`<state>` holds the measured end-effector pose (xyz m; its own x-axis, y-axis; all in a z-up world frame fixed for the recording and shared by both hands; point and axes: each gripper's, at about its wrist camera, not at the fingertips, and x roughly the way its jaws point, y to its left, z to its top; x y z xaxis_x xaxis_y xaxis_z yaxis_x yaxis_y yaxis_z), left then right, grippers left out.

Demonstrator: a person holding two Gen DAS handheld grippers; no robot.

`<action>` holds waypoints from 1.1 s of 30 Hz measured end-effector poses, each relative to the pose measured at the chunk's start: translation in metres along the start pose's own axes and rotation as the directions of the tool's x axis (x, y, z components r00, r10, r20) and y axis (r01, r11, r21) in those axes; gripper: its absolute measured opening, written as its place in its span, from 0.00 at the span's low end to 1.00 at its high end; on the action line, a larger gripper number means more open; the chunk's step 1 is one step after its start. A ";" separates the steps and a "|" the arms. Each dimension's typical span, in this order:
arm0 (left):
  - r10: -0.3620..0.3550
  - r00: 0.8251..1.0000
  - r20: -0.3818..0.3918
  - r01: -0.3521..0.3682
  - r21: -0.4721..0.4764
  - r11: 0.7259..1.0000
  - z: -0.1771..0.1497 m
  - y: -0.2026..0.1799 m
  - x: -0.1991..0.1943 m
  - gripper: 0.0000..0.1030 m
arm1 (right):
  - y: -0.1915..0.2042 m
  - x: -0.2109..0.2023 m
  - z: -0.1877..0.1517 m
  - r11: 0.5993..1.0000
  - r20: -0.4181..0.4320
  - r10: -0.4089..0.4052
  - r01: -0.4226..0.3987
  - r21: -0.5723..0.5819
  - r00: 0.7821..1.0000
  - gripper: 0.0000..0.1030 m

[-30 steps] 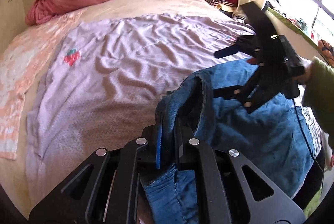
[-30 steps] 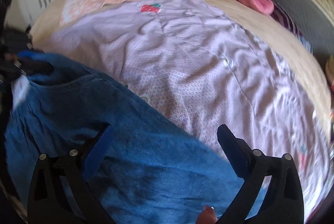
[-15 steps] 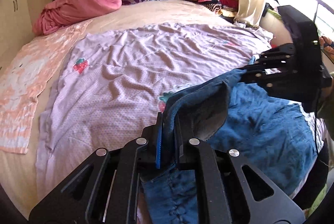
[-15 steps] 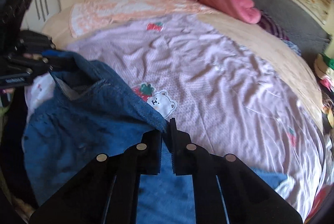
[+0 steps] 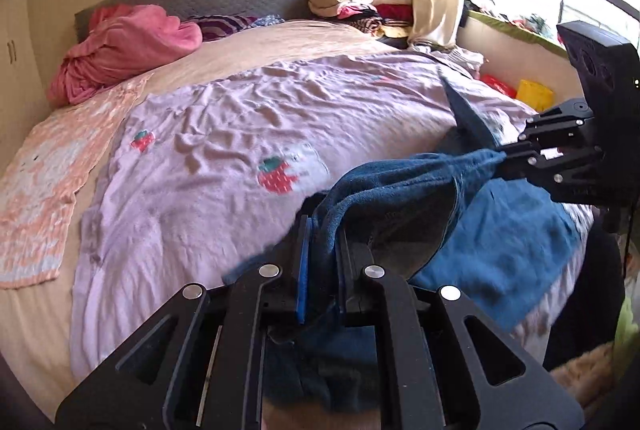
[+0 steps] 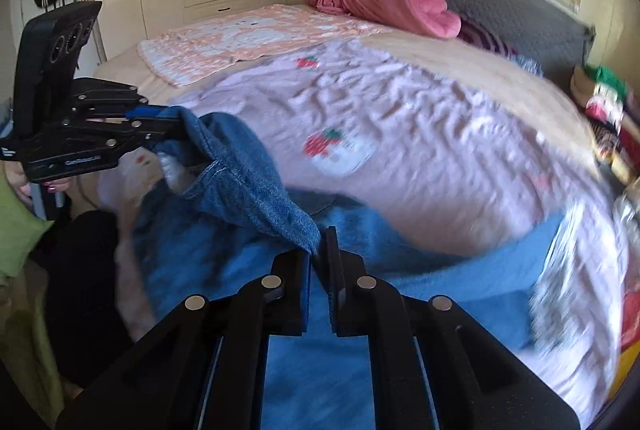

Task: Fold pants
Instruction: 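Lift and fold the held pants over onto the other leg, then open both grippers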

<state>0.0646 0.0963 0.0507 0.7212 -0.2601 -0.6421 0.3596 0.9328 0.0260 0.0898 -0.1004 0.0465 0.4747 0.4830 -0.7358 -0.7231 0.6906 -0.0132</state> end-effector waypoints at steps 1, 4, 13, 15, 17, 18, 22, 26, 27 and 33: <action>-0.005 1.000 -0.005 0.005 0.000 1.000 -0.005 -0.001 -0.002 0.04 | 0.006 -0.001 -0.007 1.000 -0.004 0.006 -0.006 0.009 1.000 0.06; -0.015 1.000 -0.025 0.015 0.001 1.000 -0.023 -0.004 -0.009 0.04 | 0.026 0.000 -0.028 0.999 -0.025 0.041 -0.040 0.025 0.999 0.06; -0.013 0.996 -0.093 0.012 -0.010 1.000 -0.073 -0.013 -0.014 0.04 | 0.060 0.017 -0.066 0.995 -0.085 0.079 -0.074 0.065 0.993 0.06; -0.001 0.996 -0.086 0.000 -0.021 1.000 -0.079 -0.012 -0.019 0.04 | 0.064 0.011 -0.065 0.995 -0.068 0.091 -0.088 0.056 0.993 0.06; 0.006 0.996 -0.085 -0.010 -0.041 0.999 -0.082 -0.008 -0.021 0.06 | 0.066 0.006 -0.065 0.994 -0.056 0.096 -0.093 0.054 0.994 0.06; 0.003 0.996 -0.090 -0.008 -0.049 0.999 -0.084 -0.007 -0.020 0.06 | 0.067 0.009 -0.066 0.994 -0.064 0.098 -0.095 0.055 0.993 0.06; -0.005 0.993 -0.114 -0.004 -0.079 0.997 -0.091 -0.006 -0.011 0.06 | 0.072 0.026 -0.077 0.994 -0.112 0.102 -0.096 0.059 0.988 0.09; -0.006 0.994 -0.112 -0.005 -0.101 0.995 -0.093 -0.006 -0.011 0.06 | 0.075 0.037 -0.086 0.992 -0.131 0.114 -0.105 0.075 0.985 0.10; -0.005 0.994 -0.113 -0.007 -0.105 0.994 -0.094 -0.005 -0.011 0.06 | 0.075 0.039 -0.087 0.992 -0.134 0.115 -0.106 0.073 0.984 0.10; 0.070 0.995 -0.068 -0.076 -0.093 0.993 -0.088 -0.006 -0.031 0.14 | 0.079 0.032 -0.081 0.988 -0.103 0.138 -0.130 0.081 0.985 0.10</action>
<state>-0.0124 0.1205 0.0026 0.7030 -0.1764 -0.6890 0.2464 0.9692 0.0033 0.0066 -0.0741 -0.0327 0.3161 0.5158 -0.7962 -0.7354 0.6634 0.1378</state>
